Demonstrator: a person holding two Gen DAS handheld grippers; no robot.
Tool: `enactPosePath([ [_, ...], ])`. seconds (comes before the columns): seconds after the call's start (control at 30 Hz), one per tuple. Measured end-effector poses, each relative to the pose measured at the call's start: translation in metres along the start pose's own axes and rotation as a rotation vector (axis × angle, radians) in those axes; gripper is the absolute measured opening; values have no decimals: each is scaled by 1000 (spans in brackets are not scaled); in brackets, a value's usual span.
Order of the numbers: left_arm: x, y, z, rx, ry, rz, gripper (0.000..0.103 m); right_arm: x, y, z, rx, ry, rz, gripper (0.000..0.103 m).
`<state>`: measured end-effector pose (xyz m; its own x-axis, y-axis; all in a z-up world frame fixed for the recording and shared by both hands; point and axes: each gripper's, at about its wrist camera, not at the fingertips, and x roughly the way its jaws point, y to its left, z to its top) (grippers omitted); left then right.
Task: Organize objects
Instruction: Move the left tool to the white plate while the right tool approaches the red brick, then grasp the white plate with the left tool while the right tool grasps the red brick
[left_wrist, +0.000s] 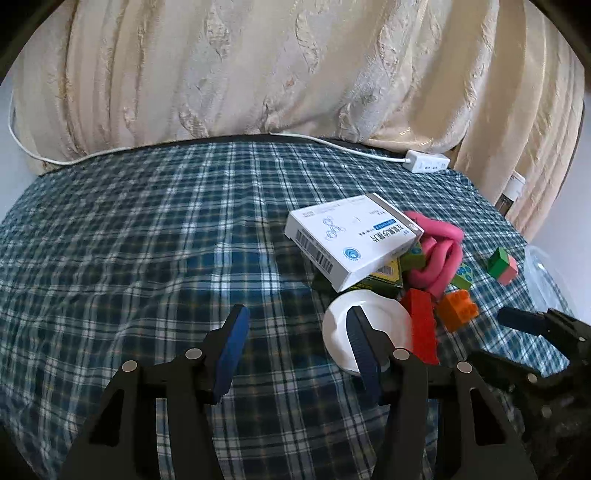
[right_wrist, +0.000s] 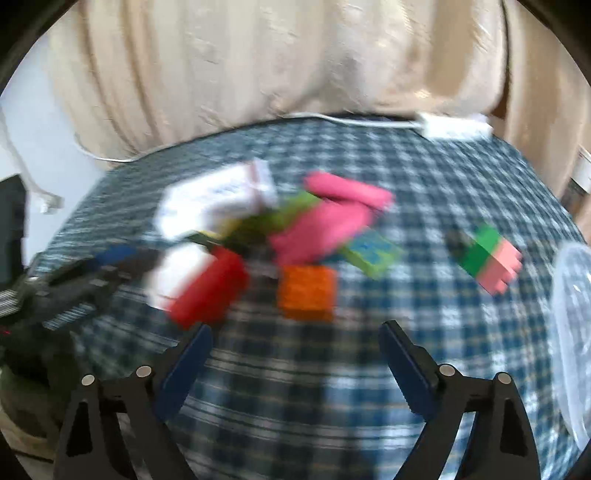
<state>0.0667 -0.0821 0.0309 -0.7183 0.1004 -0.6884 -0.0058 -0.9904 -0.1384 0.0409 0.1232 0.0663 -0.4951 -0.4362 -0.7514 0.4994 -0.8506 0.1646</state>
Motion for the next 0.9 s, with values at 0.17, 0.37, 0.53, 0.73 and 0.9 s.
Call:
enactPosePath([
  [0.17, -2, 6, 0, -12, -10, 36, 57, 17, 27, 12, -49, 27, 43, 79],
  [0.37, 3, 24, 0, -78, 14, 91, 57, 35, 33, 17, -39, 75, 76, 69],
  [0.53, 3, 22, -1, -80, 10, 92, 57, 38, 35, 17, -48, 75, 76, 64],
  [0.73, 1, 20, -2, -89, 12, 83, 57, 31, 11, 10, 37, 85, 53, 47],
  [0.9, 2, 16, -1, -82, 12, 58, 57, 31, 8, 6, 31, 94, 37, 41],
])
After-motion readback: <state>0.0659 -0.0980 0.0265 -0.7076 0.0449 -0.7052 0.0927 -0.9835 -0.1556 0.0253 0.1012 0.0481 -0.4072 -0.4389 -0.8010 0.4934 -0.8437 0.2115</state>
